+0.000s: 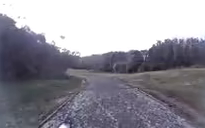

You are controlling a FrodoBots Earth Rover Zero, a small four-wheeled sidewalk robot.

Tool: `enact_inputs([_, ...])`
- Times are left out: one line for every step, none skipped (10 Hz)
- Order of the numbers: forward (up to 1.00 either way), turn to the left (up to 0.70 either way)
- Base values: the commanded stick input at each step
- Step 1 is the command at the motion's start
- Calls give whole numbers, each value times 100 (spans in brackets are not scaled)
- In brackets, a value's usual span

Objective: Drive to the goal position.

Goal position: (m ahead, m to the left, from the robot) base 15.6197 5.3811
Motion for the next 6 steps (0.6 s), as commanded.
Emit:
enact_inputs([70, 0])
enact_inputs([70, 0])
enact_inputs([70, 0])
enact_inputs([70, 0])
enact_inputs([70, 0])
enact_inputs([70, 0])
